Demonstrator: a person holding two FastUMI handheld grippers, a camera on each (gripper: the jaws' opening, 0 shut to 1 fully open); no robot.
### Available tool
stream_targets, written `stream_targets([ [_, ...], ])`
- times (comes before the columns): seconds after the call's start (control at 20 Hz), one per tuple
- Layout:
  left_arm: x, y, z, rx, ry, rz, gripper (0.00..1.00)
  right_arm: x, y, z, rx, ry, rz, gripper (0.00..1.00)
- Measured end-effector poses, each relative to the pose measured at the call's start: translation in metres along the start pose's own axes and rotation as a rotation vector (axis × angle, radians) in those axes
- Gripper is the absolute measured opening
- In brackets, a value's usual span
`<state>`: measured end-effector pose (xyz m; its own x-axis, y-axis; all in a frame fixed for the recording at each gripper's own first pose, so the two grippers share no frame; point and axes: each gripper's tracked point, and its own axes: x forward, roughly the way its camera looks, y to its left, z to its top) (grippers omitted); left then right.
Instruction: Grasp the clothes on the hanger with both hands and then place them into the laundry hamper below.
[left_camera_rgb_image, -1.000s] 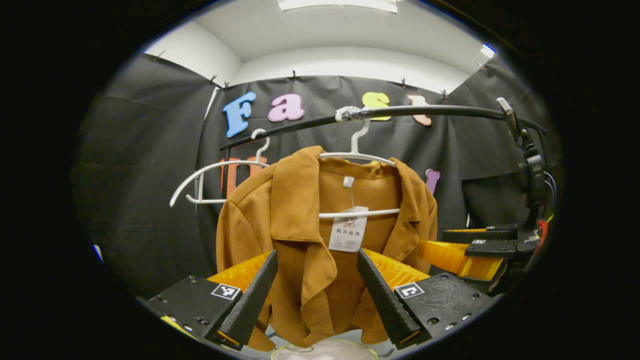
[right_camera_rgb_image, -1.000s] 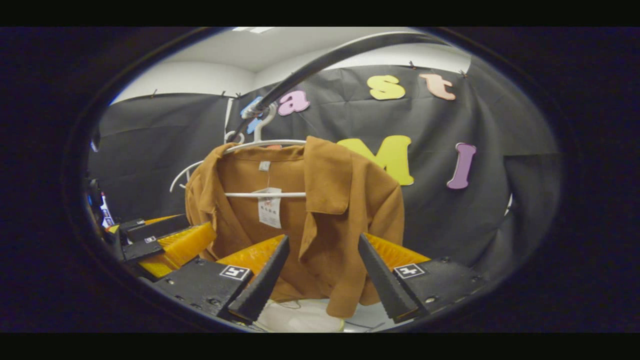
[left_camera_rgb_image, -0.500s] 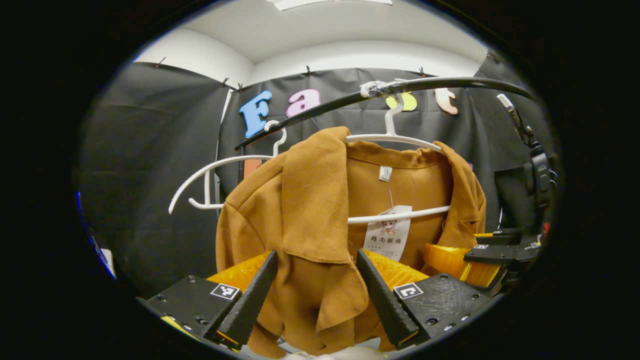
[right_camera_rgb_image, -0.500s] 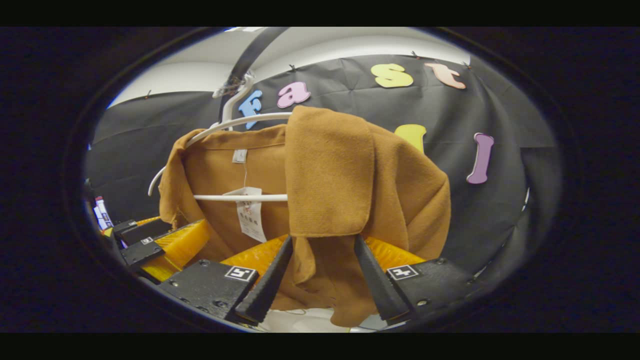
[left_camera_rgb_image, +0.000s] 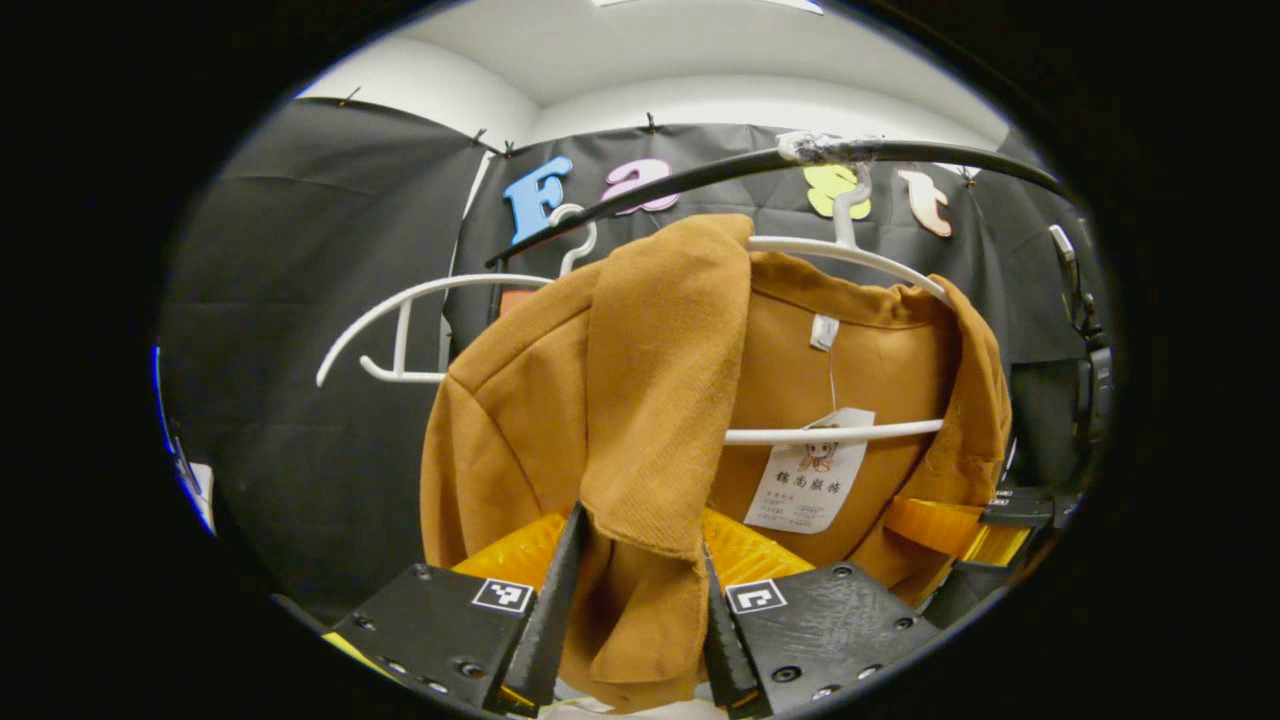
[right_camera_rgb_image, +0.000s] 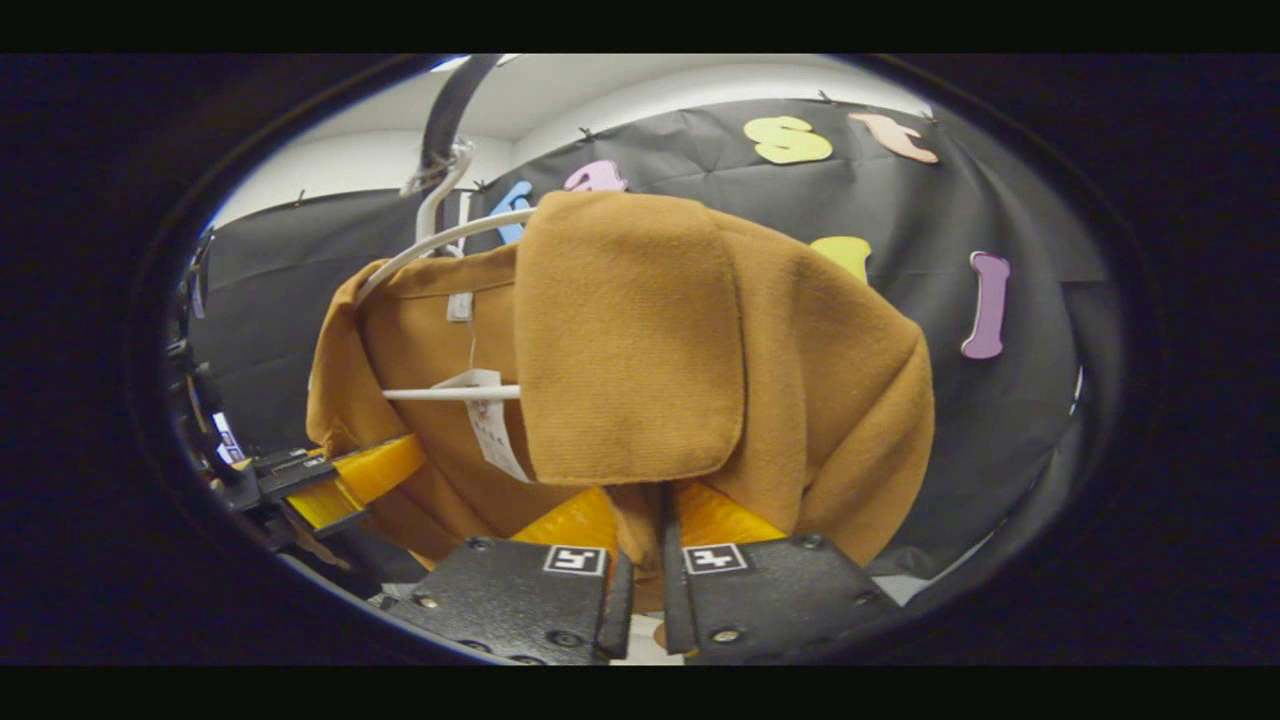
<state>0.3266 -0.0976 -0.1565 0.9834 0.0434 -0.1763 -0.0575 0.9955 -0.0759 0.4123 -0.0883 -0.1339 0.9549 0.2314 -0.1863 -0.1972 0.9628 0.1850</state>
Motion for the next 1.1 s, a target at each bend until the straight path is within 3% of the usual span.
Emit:
stream_targets([
  [0.05,-0.001,0.008,-0.002,-0.002,0.004,0.033,0.48,-0.001,0.003,-0.001,0.007,0.006,0.028,0.05],
  [0.15,0.005,0.006,-0.005,-0.025,0.022,0.022,0.17,-0.003,0.006,-0.005,0.035,0.027,0.088,0.04],
  [0.25,0.007,0.010,-0.013,-0.011,0.050,0.034,0.16,-0.002,0.004,-0.003,0.068,0.045,0.140,0.05],
  [0.35,0.002,0.008,-0.011,-0.011,0.068,0.017,0.04,-0.004,0.001,-0.002,0.121,0.061,0.187,0.05],
  [0.4,0.002,0.008,-0.012,-0.014,0.076,0.012,0.10,-0.004,-0.004,-0.002,0.146,0.066,0.193,0.05],
  [0.45,0.002,0.009,-0.012,-0.018,0.079,0.001,0.04,-0.005,-0.007,0.000,0.179,0.063,0.209,0.05],
  [0.5,0.007,0.012,-0.012,-0.021,0.081,0.002,0.10,-0.006,-0.008,0.002,0.216,0.063,0.235,0.05],
  [0.65,-0.004,0.010,-0.011,-0.044,0.091,-0.025,0.07,-0.013,-0.002,0.010,0.297,0.060,0.342,0.04],
  [0.7,-0.004,0.014,-0.008,-0.046,0.090,-0.024,0.03,-0.018,0.000,0.015,0.305,0.051,0.382,0.05],
  [0.8,-0.011,0.016,-0.002,-0.060,0.085,-0.026,0.07,-0.028,0.011,0.027,0.334,0.024,0.474,0.04],
  [0.85,-0.015,0.016,0.003,-0.068,0.077,-0.029,0.02,-0.035,0.018,0.031,0.350,0.008,0.521,0.04],
  [0.9,-0.020,0.018,0.008,-0.071,0.068,-0.031,0.07,-0.039,0.021,0.036,0.360,-0.001,0.548,0.04],
  [1.1,-0.035,0.020,0.034,-0.065,0.026,-0.047,0.02,-0.053,0.037,0.050,0.371,-0.030,0.645,0.04],
])
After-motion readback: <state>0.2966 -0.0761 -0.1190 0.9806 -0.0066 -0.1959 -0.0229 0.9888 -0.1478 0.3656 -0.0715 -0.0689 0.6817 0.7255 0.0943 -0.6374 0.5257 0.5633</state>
